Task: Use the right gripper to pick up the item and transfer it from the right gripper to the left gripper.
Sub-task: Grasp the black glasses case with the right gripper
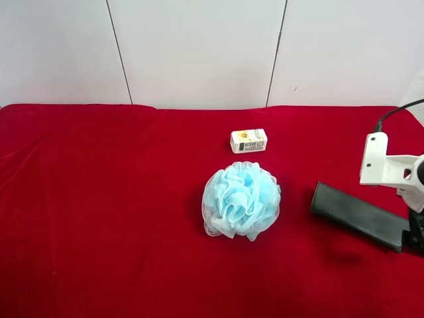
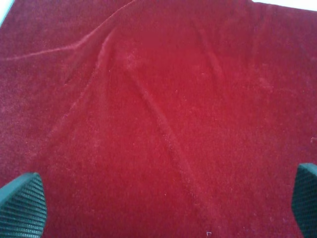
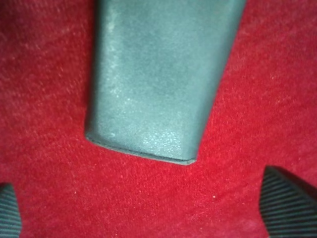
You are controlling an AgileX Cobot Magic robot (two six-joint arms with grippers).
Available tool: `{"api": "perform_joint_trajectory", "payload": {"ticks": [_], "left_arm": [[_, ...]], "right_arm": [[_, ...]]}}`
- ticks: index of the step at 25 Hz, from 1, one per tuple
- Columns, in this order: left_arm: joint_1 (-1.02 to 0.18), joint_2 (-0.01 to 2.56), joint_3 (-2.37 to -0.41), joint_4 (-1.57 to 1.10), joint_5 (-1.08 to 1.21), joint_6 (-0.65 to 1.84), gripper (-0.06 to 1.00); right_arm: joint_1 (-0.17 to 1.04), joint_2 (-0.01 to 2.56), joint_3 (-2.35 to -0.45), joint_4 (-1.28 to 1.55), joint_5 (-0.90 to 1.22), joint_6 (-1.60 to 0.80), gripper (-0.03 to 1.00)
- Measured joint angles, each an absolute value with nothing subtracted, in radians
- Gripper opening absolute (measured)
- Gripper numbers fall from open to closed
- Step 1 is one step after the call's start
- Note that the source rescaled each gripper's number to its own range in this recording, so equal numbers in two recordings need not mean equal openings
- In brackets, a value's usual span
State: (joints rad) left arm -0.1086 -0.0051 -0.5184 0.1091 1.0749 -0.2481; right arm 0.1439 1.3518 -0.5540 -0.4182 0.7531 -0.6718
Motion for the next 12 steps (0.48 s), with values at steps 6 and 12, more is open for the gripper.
{"api": "perform_joint_trajectory", "payload": {"ticks": [6, 12], "left_arm": [[-0.109, -0.005, -0.518, 0.109, 1.075, -0.248, 1.00], [-0.109, -0.005, -0.518, 0.109, 1.075, -0.248, 1.00]], "right_arm": [[0.077, 1.353, -0.552, -0.402, 0.690, -0.668, 0.90], [0.077, 1.409, -0.552, -0.344, 0.639, -0.676, 0.90]]}}
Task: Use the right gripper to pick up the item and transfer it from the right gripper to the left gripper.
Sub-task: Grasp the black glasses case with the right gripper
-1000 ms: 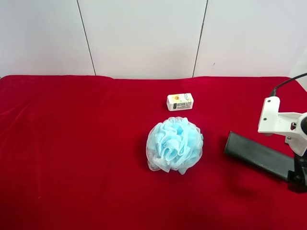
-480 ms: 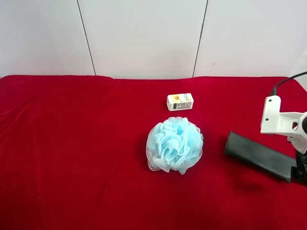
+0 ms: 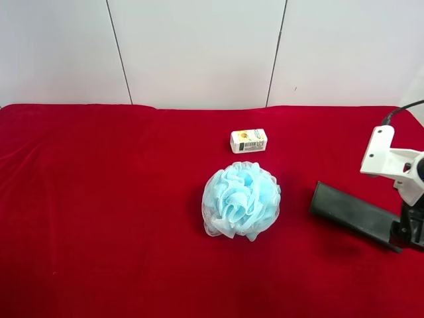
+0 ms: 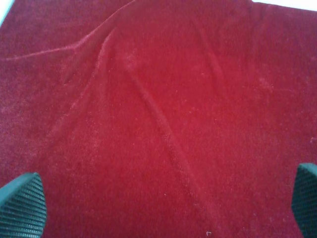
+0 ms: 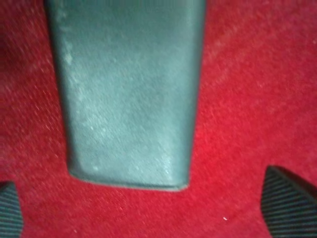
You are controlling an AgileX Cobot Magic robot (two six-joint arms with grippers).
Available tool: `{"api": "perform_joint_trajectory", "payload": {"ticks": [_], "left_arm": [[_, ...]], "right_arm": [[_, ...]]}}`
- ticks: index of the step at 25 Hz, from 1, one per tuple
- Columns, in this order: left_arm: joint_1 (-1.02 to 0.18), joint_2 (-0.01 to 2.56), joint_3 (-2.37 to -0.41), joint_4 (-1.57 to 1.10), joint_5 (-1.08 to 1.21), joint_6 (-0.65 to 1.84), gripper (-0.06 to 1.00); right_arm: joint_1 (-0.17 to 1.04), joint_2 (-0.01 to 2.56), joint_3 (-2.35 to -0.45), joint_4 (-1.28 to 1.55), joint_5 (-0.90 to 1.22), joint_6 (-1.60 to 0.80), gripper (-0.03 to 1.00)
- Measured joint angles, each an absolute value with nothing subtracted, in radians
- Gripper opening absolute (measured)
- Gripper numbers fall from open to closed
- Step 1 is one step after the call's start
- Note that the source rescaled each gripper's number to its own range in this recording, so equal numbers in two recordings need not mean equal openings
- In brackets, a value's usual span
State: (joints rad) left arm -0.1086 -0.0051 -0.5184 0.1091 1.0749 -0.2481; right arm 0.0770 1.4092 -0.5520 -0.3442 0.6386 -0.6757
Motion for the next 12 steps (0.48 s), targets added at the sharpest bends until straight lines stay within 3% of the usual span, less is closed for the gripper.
{"api": "perform_joint_trajectory", "payload": {"ticks": [12], "left_arm": [[-0.109, -0.005, -0.518, 0.109, 1.075, -0.248, 1.00]], "right_arm": [[0.077, 1.602, -0.552, -0.339, 0.508, -0.676, 0.90]]}}
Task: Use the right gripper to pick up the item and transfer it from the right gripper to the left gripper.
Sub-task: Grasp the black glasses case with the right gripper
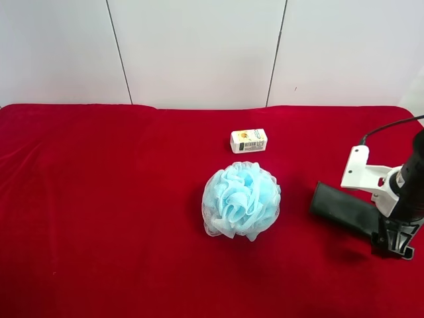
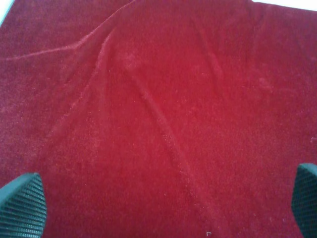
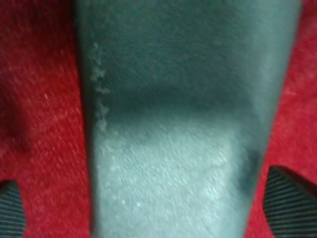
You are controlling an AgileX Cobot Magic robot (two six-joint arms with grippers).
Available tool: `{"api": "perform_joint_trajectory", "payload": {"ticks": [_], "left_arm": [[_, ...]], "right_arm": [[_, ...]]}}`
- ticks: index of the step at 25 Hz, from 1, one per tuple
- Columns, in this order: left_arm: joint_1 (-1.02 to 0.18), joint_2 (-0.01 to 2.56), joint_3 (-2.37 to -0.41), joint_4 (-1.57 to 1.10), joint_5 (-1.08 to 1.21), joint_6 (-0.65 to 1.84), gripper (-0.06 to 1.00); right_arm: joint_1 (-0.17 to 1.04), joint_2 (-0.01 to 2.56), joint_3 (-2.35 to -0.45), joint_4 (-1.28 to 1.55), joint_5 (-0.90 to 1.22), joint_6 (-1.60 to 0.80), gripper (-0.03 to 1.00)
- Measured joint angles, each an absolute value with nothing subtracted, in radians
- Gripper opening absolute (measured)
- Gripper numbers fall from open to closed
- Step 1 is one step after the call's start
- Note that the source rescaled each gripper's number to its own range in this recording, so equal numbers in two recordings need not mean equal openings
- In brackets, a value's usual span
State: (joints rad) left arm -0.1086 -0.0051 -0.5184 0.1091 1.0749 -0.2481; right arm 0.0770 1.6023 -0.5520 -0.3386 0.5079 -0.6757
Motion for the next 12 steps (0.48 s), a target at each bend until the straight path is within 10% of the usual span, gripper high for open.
{"api": "perform_joint_trajectory", "payload": {"ticks": [12], "left_arm": [[-0.109, -0.005, -0.518, 0.109, 1.075, -0.248, 1.00]], "right_arm": [[0.077, 1.631, -0.552, -0.420, 0.479, -0.621, 0.90]]}}
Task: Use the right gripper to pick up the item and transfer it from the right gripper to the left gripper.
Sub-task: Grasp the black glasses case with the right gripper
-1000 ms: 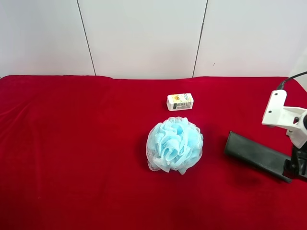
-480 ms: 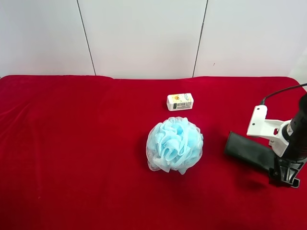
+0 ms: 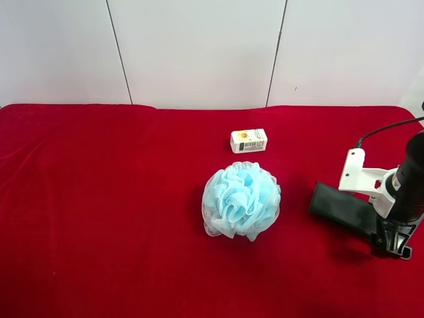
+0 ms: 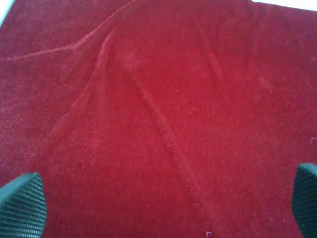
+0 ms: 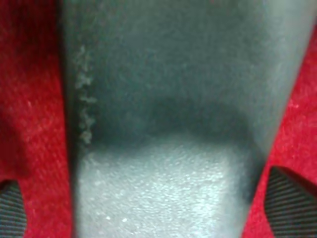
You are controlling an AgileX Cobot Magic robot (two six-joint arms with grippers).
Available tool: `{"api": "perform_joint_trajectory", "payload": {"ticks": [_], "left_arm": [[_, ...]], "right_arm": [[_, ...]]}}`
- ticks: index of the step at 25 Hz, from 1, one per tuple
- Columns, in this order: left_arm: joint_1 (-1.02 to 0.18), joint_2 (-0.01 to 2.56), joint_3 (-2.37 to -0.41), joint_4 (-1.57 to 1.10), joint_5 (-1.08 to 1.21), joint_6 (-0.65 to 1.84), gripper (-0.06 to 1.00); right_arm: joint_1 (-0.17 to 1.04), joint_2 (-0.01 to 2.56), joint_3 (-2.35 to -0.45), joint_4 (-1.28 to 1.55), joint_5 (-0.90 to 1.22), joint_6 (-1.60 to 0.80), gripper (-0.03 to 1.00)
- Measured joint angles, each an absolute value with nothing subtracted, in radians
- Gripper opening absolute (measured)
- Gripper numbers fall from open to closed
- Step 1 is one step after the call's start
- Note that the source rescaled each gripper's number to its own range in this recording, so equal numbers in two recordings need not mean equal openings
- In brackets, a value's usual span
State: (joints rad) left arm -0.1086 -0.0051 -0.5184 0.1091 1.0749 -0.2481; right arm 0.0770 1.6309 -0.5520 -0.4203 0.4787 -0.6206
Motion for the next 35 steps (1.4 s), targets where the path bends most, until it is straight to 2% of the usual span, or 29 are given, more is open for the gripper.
{"api": "perform_joint_trajectory", "payload": {"ticks": [26, 28, 29, 33, 34, 35], "left_arm": [[-0.109, -0.005, -0.518, 0.109, 1.075, -0.248, 1.00], [-0.109, -0.005, -0.518, 0.109, 1.075, -0.248, 1.00], [-0.109, -0.005, -0.518, 0.109, 1.075, -0.248, 1.00], [-0.109, -0.005, -0.518, 0.109, 1.075, -0.248, 1.00], [-0.109, -0.005, -0.518, 0.109, 1.075, -0.248, 1.00], [-0.109, -0.005, -0.518, 0.109, 1.075, -0.248, 1.00]], "right_arm": [[0.076, 1.721, -0.557, -0.444, 0.458, -0.570, 0.88], [0.076, 1.721, -0.557, -0.442, 0.462, -0.569, 0.82], [0.076, 1.721, -0.557, -0.440, 0.463, -0.565, 0.76], [0.076, 1.726, -0.557, -0.439, 0.485, -0.560, 0.30], [0.076, 1.726, -0.557, -0.442, 0.487, -0.556, 0.23], [0.076, 1.726, -0.557, -0.443, 0.488, -0.555, 0.23]]}}
